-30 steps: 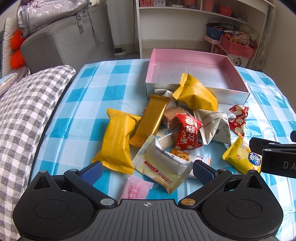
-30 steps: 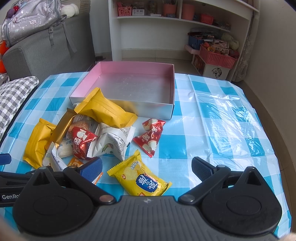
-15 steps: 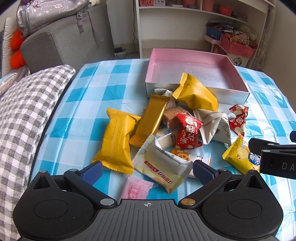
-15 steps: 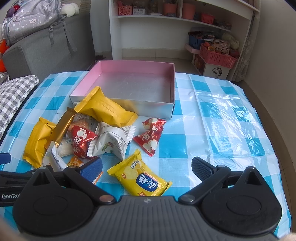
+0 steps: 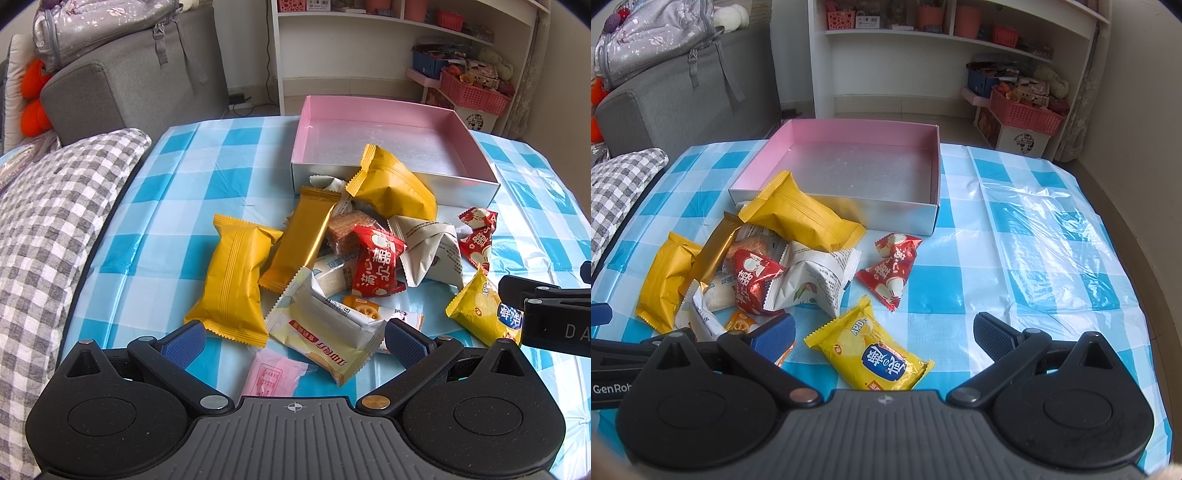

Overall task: Organize snacks
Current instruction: 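Grasp the white-and-yellow wafer pack with the left gripper while the right grasps the yellow ARD bag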

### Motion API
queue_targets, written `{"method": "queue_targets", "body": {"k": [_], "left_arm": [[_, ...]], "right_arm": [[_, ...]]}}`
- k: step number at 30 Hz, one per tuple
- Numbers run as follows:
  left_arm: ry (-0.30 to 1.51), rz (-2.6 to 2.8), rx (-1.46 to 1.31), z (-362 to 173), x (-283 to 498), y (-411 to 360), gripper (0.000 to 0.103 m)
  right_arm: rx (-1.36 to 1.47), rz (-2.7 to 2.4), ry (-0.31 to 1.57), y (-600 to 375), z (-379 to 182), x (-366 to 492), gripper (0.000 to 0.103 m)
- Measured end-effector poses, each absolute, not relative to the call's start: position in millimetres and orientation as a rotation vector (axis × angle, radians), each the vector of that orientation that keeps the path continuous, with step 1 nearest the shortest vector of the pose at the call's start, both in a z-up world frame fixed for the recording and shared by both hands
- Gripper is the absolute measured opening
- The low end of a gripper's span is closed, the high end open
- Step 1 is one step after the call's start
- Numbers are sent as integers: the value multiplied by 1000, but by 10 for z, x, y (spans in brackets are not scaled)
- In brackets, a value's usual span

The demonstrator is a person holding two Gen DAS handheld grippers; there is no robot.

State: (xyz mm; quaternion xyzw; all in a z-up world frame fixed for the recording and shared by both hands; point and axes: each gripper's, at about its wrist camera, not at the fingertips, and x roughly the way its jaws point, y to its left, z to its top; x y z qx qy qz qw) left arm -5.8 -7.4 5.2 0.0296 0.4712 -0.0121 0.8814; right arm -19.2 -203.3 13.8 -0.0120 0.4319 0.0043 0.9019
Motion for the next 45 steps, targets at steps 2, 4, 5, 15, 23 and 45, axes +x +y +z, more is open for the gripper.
{"method": "queue_targets", "body": {"k": [2,4,5,15,23,45], "left_arm": [[983,-29,63,46,-54,-62,103],[982,-44,75,44,-33,-45,103],[980,-55,80,44,-22,-32,103],[1019,-210,21,-72,220,214,103],[1033,-339,-31,-110,299,337,99],[1186,-213,-241,-521,419,212,83]], "right_arm": [[-26,9,894,-2029,140,-186,103],[-28,14,896,-2044,129,-178,103],[-28,21,896,-2055,130,-166,103],[-8,211,995,-2179,43,55,102],[-96,316,1098,-2068,-170,116,94],[-192,288,1133,-1891,-372,175,52]]}}
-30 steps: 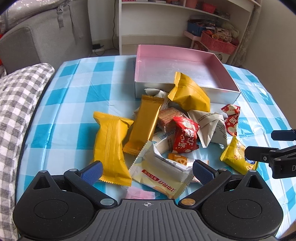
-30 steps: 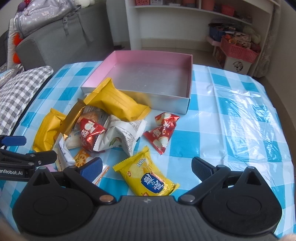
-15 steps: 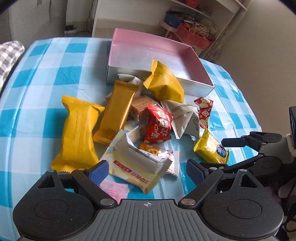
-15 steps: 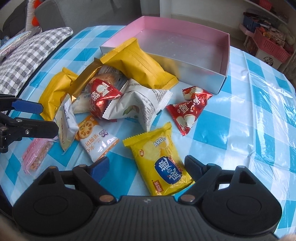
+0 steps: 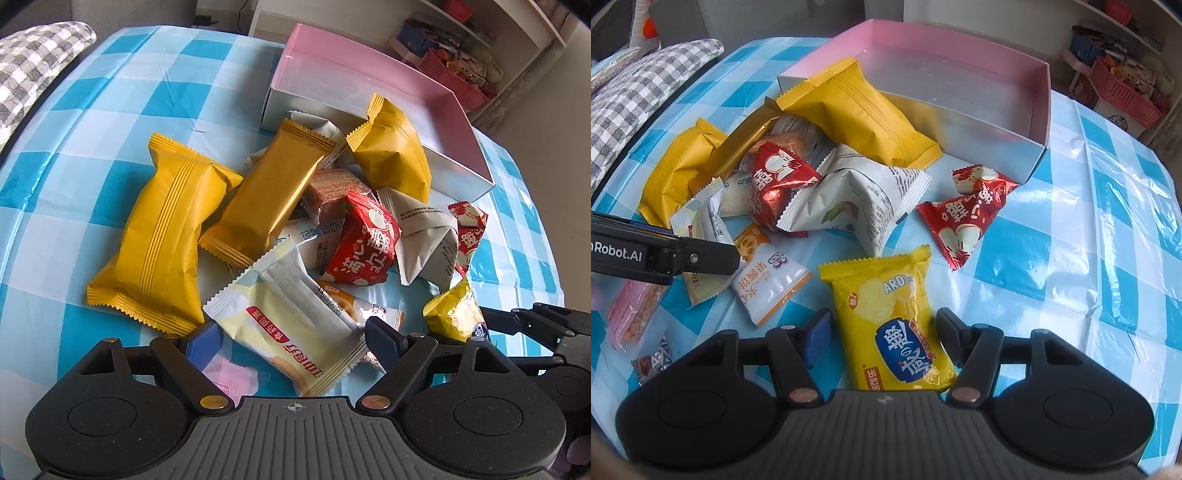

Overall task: Organize snacks
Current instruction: 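Grasp the white-and-yellow wafer pack with the left gripper while the right grasps the yellow ARD bag, then carry both packs into the pink box and open both grippers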

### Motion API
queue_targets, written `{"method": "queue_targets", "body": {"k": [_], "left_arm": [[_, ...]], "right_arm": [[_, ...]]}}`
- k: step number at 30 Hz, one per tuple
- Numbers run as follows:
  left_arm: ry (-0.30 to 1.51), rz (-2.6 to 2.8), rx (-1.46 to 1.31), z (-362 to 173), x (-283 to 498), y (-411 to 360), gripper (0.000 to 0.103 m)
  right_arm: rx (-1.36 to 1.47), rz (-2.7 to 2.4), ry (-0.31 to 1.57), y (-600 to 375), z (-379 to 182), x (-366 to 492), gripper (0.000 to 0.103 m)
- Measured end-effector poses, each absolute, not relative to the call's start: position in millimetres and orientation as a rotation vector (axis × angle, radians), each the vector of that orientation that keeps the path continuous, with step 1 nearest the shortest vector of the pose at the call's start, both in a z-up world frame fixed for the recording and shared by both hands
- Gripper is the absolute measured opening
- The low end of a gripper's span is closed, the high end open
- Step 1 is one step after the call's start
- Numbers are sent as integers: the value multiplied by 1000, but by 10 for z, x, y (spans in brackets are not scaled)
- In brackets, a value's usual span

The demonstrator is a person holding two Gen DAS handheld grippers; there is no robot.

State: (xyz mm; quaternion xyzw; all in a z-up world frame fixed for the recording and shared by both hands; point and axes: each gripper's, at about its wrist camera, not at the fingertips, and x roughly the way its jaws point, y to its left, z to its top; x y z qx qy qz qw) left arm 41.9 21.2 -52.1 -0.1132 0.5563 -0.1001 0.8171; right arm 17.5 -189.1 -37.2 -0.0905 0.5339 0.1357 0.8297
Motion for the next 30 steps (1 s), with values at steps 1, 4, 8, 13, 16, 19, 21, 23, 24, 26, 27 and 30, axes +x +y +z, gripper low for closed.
{"method": "queue_targets", "body": {"k": [1,4,8,13,16,19,21,23,24,26,27,30], "left_arm": [[1181,-204,-235,-514,406,208,80],[1169,-180,-221,-497,367,238,61],[1169,-175,-266,-489,362,362,48],[1182,-192,-315,-455,355,497,13],[1174,-205,-317,-418,346,530,5],[1159,-215,-310,-376,327,540,0],[1149,-216,-301,-357,315,537,0],[1130,-218,-297,-336,304,532,0],[1121,-223,-293,-325,298,526,0],[1109,-229,-309,-329,292,537,0],[1112,-243,-328,-345,298,549,4],[1124,-237,-363,-389,315,532,32]], "right_arm": [[-193,287,1131,-1883,-363,167,49],[-195,282,1125,-1870,-348,154,48],[-192,276,1107,-1873,-308,129,47],[-138,278,1088,-1936,-240,135,47],[-108,274,1076,-1983,-204,138,47],[-77,270,1063,-2025,-168,150,47],[-64,265,1054,-2046,-150,146,47],[-54,263,1048,-2063,-140,138,47],[-53,263,1047,-2065,-139,138,47],[-54,267,1048,-2072,-144,133,47],[-54,268,1050,-2072,-148,135,47],[-56,274,1055,-2063,-157,136,47]]}}
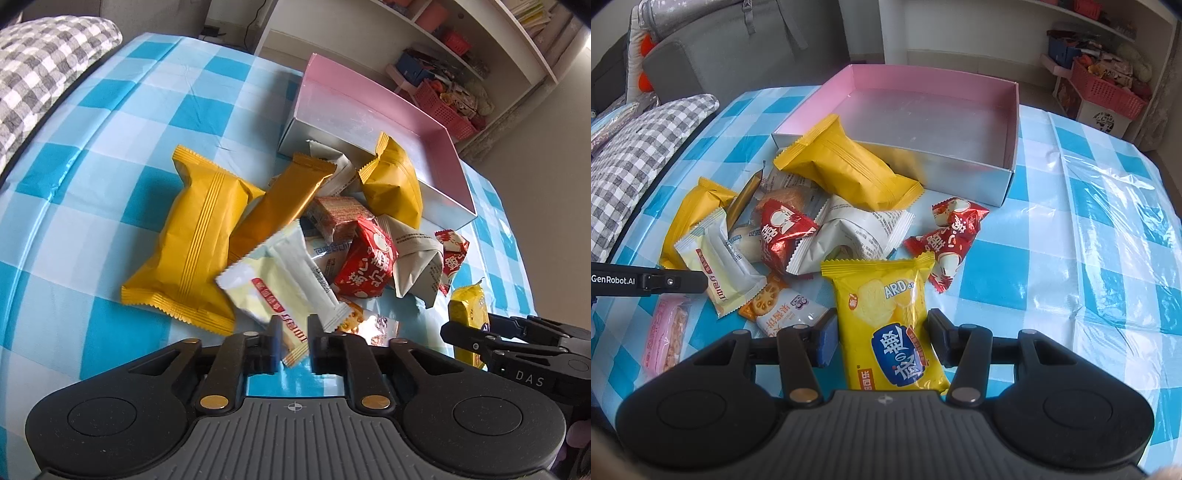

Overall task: Organize snacks
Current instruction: 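Carry both packs into the pink box and open both grippers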

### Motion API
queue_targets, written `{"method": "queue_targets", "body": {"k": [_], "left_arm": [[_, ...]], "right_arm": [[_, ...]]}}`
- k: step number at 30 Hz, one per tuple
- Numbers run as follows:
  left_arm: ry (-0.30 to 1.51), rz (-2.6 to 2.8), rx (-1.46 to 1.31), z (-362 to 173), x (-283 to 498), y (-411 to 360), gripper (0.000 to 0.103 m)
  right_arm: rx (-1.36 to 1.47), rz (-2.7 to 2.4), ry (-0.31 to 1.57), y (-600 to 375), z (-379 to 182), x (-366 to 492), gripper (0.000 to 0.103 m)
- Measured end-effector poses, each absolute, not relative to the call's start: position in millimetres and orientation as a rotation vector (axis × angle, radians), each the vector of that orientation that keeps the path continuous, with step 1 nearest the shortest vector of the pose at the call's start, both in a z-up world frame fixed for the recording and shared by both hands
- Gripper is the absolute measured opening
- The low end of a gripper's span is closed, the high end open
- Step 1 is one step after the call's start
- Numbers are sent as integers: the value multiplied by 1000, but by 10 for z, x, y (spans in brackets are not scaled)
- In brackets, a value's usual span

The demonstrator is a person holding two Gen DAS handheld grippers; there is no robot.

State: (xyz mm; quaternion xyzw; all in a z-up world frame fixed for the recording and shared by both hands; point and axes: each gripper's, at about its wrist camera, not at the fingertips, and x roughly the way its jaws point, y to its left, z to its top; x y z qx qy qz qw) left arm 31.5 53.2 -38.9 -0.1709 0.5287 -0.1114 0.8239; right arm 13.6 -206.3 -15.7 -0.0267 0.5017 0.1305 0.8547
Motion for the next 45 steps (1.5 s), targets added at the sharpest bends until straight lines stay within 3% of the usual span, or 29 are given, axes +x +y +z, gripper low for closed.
{"method": "queue_targets", "body": {"k": [1,3,5,12,16,19,21,26,45], "left_arm": [[1115,-235,-383,-393,318,522,41],[1092,-201,-405,-381,326,480,76],[1077,-152,-372,-367,353,394,81],[1113,18,-323,-522,460,263,82],[1094,51,-252,-525,418,213,73],[1085,74,-185,-507,370,175,54],[1078,87,-135,-501,343,166,33],[1086,56,-113,-467,274,226,14],[913,-95,-49,87,101,53,11]], "right_arm": [[-56,278,1056,-2060,-156,137,47],[-59,281,1057,-2043,-155,139,47],[-60,284,1057,-2032,-159,147,47],[-71,277,1072,-2024,-211,159,47],[-70,259,1083,-2052,-245,177,47],[-72,250,1085,-2061,-258,184,47],[-72,249,1083,-2060,-257,184,47],[-64,250,1074,-2067,-234,173,47],[54,239,971,-2204,95,172,47]]}}
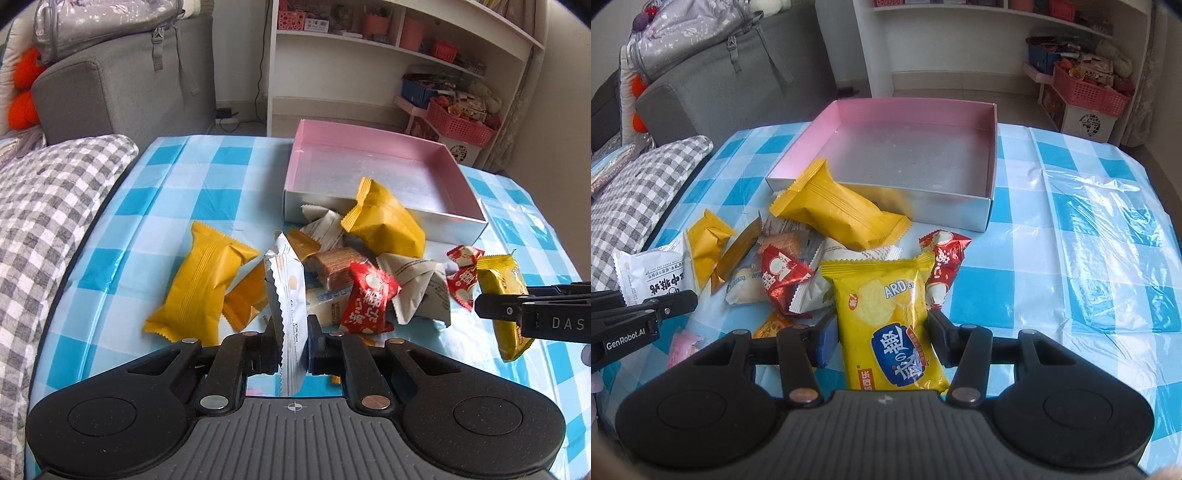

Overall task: Organize snacks
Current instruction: 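Carry both packs into the pink box and open both grippers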

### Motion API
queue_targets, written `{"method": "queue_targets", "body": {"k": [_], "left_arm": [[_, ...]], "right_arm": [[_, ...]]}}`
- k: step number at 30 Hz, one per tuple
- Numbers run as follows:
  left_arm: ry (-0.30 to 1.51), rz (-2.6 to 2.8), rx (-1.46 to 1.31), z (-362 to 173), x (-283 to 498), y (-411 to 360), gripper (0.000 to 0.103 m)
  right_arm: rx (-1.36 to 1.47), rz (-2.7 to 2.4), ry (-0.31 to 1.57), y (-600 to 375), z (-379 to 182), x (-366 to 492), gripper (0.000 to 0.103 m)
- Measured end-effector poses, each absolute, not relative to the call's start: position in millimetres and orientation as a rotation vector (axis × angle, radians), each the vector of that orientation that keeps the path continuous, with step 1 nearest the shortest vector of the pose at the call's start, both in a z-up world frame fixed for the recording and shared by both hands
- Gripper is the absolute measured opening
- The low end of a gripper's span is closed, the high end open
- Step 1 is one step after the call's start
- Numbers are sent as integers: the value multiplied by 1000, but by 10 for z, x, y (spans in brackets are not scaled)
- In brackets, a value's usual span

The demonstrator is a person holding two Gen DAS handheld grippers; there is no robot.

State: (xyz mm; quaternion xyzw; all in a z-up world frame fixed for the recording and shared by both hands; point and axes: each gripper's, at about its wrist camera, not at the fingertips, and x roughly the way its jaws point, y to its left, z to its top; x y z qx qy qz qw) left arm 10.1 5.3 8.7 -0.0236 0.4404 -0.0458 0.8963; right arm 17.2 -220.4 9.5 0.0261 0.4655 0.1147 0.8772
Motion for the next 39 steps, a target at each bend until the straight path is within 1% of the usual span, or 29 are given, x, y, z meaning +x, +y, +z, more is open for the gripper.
{"method": "queue_targets", "body": {"k": [9,15,21,25,35,37,39], "left_arm": [[813,-198,-25,350,478,-160,11],[773,-269,-46,385,972,-221,11],[772,-302,-4,192,1441,-303,11],[790,-288,48,19,1703,-404,11],[819,-273,102,-231,2034,-508,12],[828,-274,112,-255,2071,-517,14],[833,-296,117,-270,2095,-524,19]], "right_arm": [[114,176,902,-2266,333,543,47],[170,168,889,-2345,295,924,47],[233,152,882,-2466,148,1278,47],[223,130,880,-2485,62,1484,47],[208,109,908,-2477,-128,1768,47],[209,110,908,-2466,-136,1776,48],[223,106,899,-2476,-132,1793,50]]}}
